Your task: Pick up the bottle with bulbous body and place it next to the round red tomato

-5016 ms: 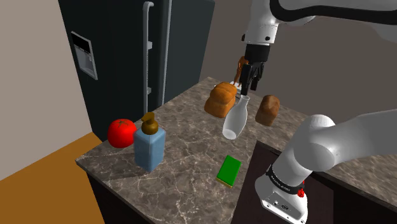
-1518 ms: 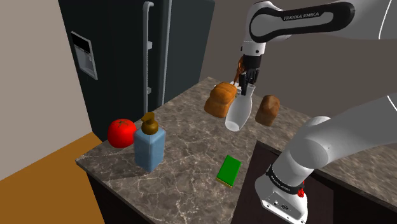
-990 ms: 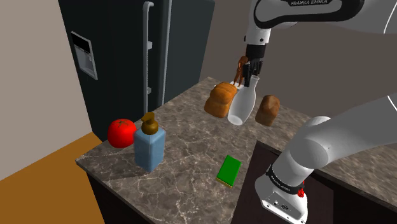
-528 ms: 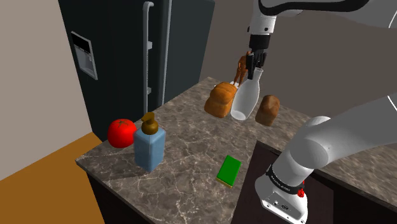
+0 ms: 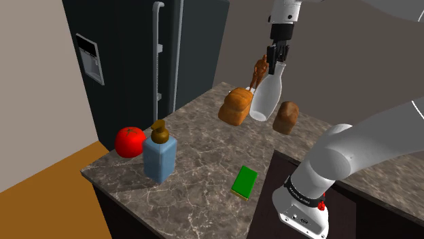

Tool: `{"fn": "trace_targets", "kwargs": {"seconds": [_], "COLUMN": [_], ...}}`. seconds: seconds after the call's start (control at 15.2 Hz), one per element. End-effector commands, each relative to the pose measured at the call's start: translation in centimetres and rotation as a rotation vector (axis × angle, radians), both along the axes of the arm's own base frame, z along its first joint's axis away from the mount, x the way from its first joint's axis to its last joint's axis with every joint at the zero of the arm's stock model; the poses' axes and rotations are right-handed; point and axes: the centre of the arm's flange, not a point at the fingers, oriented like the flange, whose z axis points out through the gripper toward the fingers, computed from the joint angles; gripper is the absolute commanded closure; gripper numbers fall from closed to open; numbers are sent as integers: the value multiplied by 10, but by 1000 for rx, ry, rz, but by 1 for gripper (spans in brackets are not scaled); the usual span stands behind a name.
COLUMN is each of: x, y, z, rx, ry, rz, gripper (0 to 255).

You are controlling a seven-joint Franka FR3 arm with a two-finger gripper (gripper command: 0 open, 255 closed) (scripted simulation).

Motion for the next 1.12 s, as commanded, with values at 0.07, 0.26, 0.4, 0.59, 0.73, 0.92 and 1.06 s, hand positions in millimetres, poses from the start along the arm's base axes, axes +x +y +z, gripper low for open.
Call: {"fn": "trace_targets", "kwargs": {"seconds": [0.07, 0.26, 0.4, 0.59, 0.73, 0.92, 1.06], "x": [0, 0, 0, 0, 0, 0, 0], "y": [1, 1, 1, 1, 1, 1, 1], "z": [15, 31, 42, 58, 68, 84, 95], "rx": [0, 0, 0, 0, 0, 0, 0], "ry": [0, 0, 0, 0, 0, 0, 0], "rz": [0, 0, 0, 0, 0, 0, 0], "gripper": [255, 255, 255, 255, 255, 255, 255]}}
